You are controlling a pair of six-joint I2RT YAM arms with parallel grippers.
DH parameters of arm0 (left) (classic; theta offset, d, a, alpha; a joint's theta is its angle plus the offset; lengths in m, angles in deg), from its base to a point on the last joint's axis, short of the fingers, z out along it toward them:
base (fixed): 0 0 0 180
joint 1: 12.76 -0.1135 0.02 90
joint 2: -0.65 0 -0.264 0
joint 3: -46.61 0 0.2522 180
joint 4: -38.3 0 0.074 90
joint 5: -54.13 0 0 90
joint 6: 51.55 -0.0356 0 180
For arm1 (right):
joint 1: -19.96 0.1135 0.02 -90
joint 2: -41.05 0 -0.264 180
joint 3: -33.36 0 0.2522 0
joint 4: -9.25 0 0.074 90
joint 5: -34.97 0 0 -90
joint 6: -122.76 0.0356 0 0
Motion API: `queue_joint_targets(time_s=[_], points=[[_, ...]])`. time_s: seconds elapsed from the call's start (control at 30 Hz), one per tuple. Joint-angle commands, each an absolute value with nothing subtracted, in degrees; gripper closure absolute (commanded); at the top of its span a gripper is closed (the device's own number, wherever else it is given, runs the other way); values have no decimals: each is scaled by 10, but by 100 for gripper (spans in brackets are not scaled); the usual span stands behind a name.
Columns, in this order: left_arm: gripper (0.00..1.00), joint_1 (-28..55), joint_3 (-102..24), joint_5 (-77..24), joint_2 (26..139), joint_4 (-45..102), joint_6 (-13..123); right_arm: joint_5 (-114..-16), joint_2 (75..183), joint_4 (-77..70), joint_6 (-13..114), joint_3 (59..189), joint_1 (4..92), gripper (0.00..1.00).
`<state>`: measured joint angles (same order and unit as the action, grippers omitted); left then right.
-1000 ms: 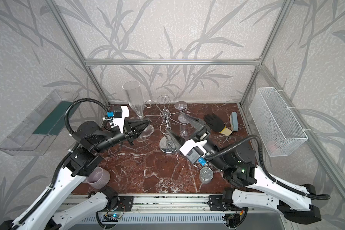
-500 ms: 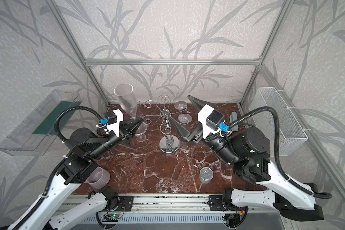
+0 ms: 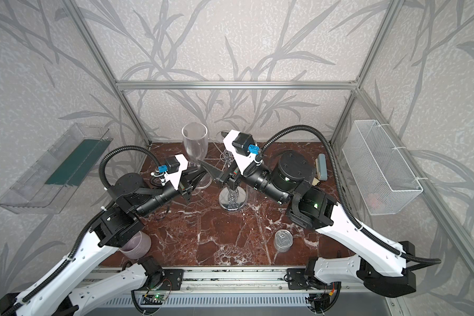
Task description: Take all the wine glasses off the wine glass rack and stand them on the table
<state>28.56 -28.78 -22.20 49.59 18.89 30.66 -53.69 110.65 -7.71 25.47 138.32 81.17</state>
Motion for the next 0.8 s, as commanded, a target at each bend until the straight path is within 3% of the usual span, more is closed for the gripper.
queue_joint_targets(time_s=[0.0,0.5,0.77], points=[[100,300,-298,-241,495,198,270,-581,1113,-59,305,1409,794,11],[100,354,-302,-280,520,193,231,-608,1148,-64,327,1437,791,12],[100,364,-303,-291,523,200,227,-615,1147,-65,342,1430,765,21]])
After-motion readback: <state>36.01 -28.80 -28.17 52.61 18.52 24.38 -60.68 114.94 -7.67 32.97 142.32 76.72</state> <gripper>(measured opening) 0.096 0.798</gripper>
